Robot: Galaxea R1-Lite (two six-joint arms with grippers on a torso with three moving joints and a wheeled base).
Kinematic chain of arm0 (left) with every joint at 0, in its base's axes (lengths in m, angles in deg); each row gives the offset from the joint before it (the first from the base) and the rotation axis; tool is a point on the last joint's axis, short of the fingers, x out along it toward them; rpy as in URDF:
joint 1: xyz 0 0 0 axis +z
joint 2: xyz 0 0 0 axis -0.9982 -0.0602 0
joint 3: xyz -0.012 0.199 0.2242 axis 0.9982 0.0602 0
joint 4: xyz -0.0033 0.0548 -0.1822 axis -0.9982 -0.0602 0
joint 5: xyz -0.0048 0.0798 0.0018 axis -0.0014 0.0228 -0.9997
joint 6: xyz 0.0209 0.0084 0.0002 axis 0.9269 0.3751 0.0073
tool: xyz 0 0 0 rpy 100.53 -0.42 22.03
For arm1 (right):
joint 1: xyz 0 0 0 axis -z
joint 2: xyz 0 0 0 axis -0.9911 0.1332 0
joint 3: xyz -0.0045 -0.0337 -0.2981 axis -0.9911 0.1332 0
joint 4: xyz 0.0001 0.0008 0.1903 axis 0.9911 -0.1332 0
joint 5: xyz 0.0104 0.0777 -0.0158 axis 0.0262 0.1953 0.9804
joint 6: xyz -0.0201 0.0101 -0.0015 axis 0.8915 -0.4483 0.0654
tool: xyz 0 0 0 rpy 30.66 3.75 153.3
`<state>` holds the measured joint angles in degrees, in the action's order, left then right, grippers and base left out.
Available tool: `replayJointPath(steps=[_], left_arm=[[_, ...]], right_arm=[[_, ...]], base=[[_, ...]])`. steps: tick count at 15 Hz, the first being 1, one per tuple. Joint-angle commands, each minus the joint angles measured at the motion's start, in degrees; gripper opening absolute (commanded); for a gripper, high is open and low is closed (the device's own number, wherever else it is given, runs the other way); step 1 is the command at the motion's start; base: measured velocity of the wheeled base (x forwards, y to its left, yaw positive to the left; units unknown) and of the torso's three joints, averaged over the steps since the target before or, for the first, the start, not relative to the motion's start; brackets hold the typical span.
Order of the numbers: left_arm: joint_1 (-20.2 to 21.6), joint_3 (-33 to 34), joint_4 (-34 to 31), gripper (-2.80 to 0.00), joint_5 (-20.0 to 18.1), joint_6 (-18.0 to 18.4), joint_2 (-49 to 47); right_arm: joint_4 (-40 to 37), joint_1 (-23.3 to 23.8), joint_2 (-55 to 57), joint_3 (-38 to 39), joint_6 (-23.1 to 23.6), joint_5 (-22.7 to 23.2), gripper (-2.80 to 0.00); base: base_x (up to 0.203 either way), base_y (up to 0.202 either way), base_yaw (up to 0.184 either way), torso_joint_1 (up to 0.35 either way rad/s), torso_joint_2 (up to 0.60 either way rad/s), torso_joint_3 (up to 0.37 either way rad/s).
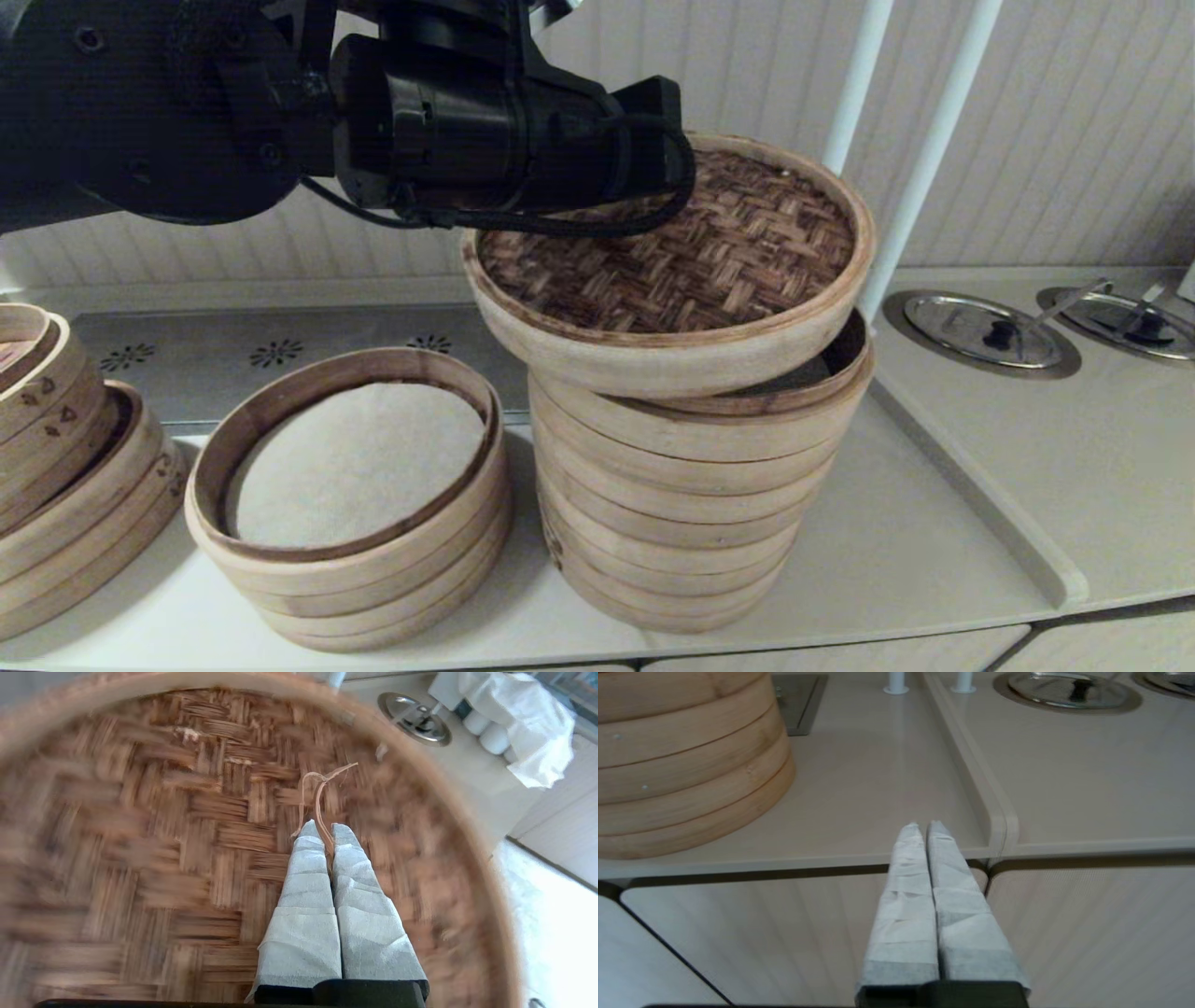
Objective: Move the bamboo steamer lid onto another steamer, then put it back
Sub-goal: Put the steamer
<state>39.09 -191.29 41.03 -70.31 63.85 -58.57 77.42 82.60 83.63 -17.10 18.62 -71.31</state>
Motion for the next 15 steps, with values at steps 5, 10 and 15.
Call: replayJointPath(steps=[5, 10, 15], left_arm=[[0.00, 0.00, -0.92, -2.80, 0.13, -0.10, 0.22], [0.00, -0.18, -1.11, -2.80, 0.13, 0.07, 0.22], [0.00, -0.09, -1.19, -2.80, 1.71, 0.16, 0.14]], right_arm=[[0.07, -0.08, -0.05, 0.09, 0.07, 0.00, -2.80], [-0.01, -0.08, -0.05, 0.09, -0.02, 0.00, -2.80], [0.07, -0.08, 0.00, 0.09, 0.08, 0.00, -2.80]], base=[[0.000, 0.000, 0.000, 0.000, 0.00, 0.000], [0.000, 0.000, 0.000, 0.000, 0.00, 0.000], [0.000, 0.000, 0.000, 0.000, 0.00, 0.000]])
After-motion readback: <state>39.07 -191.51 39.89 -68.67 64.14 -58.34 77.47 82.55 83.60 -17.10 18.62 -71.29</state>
